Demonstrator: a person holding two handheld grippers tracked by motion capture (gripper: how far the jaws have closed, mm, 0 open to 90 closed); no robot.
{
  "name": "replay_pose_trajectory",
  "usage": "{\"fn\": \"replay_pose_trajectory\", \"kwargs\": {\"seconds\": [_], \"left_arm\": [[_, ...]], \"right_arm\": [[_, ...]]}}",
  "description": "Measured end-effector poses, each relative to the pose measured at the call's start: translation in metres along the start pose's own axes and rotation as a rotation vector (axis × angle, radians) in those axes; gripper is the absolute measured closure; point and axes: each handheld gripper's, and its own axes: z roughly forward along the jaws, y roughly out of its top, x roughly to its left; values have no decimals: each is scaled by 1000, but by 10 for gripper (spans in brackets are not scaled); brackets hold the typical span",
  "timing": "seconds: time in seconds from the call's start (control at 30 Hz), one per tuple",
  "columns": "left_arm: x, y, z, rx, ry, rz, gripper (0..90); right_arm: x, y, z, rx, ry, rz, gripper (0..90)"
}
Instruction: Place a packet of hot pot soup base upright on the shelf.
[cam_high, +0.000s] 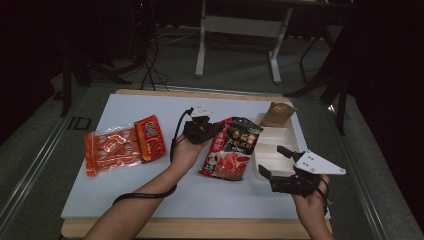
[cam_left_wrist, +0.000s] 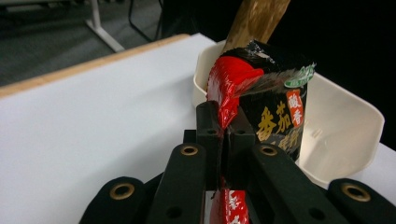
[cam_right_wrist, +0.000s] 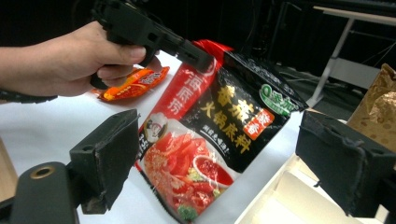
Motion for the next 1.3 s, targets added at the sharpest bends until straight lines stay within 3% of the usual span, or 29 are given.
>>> {"fn": "replay_pose_trajectory", "kwargs": {"seconds": [0.07, 0.17, 0.33, 0.57, 0.73, 0.9, 1.17, 1.23, 1.3], "left_arm": [[2, 1, -5, -11, -7, -12, 873], [6, 3, -15, -30, -27, -26, 873], [14, 7, -31, -65, -75, -52, 872], [16, 9, -49, -100, -102, -49, 871], [9, 9, -60, -155, -152, -41, 870], [0, 12, -67, -190, -195, -38, 870], [-7, 13, -70, -221, -217, -48, 870], [-8, 12, -70, -229, -227, -47, 869], [-10, 12, -70, -232, -219, -36, 869]], "right_arm": [[-2, 2, 0, 44, -15, 35, 122], [-2, 3, 1, 59, -4, 33, 101], [-3, 10, 4, 52, -6, 57, 100], [-11, 31, 9, 46, -3, 53, 148], [-15, 43, 22, 37, 46, 78, 188], [-18, 52, 35, 29, 100, 104, 258], [-18, 61, 46, 21, 143, 111, 524], [-20, 63, 48, 39, 181, 106, 613], [-20, 64, 48, 41, 189, 101, 634]]}}
